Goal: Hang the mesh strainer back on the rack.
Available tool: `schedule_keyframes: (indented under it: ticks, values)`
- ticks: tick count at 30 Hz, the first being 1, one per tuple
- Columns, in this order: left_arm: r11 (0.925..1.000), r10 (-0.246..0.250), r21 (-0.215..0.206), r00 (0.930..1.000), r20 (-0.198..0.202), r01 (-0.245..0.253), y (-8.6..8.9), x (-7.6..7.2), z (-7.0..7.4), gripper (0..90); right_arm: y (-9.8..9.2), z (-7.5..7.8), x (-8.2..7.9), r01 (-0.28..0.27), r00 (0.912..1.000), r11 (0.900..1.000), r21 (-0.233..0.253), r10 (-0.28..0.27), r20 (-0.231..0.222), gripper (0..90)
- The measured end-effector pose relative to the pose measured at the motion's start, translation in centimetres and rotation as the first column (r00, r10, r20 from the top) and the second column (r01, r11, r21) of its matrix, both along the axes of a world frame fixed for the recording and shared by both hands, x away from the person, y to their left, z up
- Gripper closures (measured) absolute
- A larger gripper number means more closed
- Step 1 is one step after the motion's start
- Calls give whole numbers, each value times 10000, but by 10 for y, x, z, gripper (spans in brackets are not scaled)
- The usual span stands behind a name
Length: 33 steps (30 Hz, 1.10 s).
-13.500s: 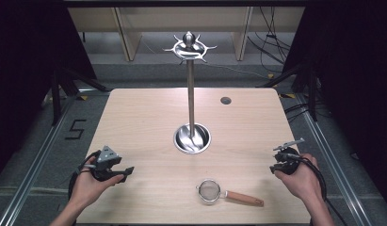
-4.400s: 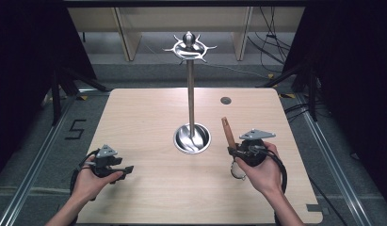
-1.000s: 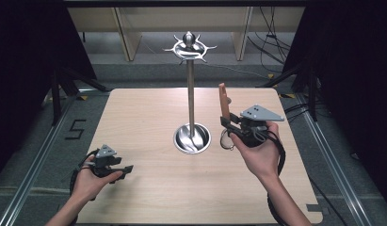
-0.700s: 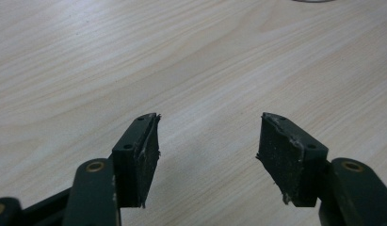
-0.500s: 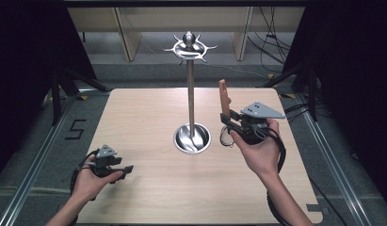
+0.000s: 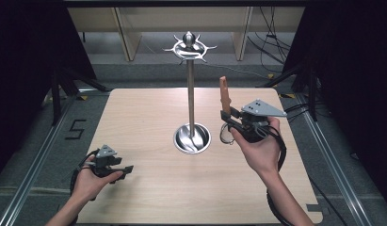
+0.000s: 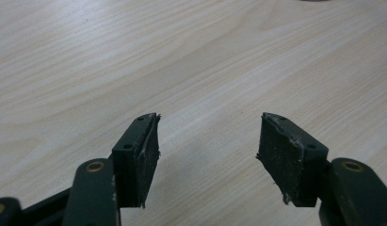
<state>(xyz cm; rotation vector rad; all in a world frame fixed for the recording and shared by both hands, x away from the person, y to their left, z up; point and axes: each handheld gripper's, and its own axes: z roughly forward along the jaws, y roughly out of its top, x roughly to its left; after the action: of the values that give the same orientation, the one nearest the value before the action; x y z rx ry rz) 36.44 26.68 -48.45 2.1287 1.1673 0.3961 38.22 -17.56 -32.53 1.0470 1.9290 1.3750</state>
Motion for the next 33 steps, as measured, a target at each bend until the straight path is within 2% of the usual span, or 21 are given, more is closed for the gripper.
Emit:
schedule_keyframes:
  ticks: [3,4,5,6,8,9,10,11,17,18,19,20,21,22,23,26,28,29,30,32,33]
  values:
    - [9998,139,-122,9999,32,-138,-1,0,0,375,0,0,0,16,10000,10000,-48,-16,58,691]
    - [9995,-124,303,9999,-33,125,2,0,2,375,0,0,1,6,10000,10000,2,-6,45,691]
    - [9995,-124,303,9999,-33,125,2,0,2,375,0,0,1,6,10000,10000,2,-6,45,691]
    - [9999,-1,127,10000,-19,1,0,0,0,375,1,1,-1,164,9998,9998,116,-164,-58,692]
    - [9997,202,-114,9998,58,-201,-1,0,-1,375,0,2,1,33,9999,10000,3,-33,118,692]
    - [9997,202,-114,9998,58,-201,-1,0,-1,374,0,2,1,51,9999,10000,30,-51,121,691]
    - [9999,-16,165,10000,21,16,1,-1,1,374,0,3,0,133,9998,9999,45,-134,142,691]
    - [9995,-192,265,9998,-107,195,2,0,2,374,1,4,0,73,10000,9998,186,-72,-16,692]
    - [9995,-207,242,9997,-88,209,2,0,2,374,2,6,-1,90,10000,9999,140,-90,-24,691]
    - [9995,-216,219,9998,-51,217,3,0,2,374,1,7,1,46,9997,10000,68,-48,227,691]
    - [9996,-205,214,9998,-46,206,3,0,2,374,1,7,1,51,9996,10000,25,-52,264,692]
    - [9996,-205,213,9998,-50,207,3,0,2,374,2,8,0,170,9998,9996,219,-173,105,691]
    - [9996,-211,205,9998,-52,212,3,0,2,374,1,8,1,102,9994,9999,96,-105,332,692]
    - [9996,-214,202,9998,-41,215,3,0,2,374,2,10,0,85,9999,9998,163,-86,100,691]
    - [9996,-214,202,9998,-41,215,3,0,2,374,2,10,0,122,9999,9997,214,-123,61,691]
    - [9996,-226,190,9997,-73,227,3,0,2,374,1,12,1,79,9987,10000,16,-79,495,692]
    - [9996,-211,193,9997,-85,212,3,0,2,374,4,14,-1,129,9997,9994,321,-135,188,692]
    - [9996,-211,193,9997,-85,212,3,0,2,373,4,14,-1,129,9997,9994,321,-135,188,692]
    - [9995,-217,242,9997,-119,220,3,0,2,373,4,15,0,13,9995,9995,300,-22,306,691]
    - [9995,-212,233,9997,-106,215,2,0,2,374,4,16,-1,95,9996,9996,262,-103,270,691]
    - [9995,-237,211,9996,-128,240,3,0,2,373,4,17,1,-36,9984,9998,197,25,570,692]
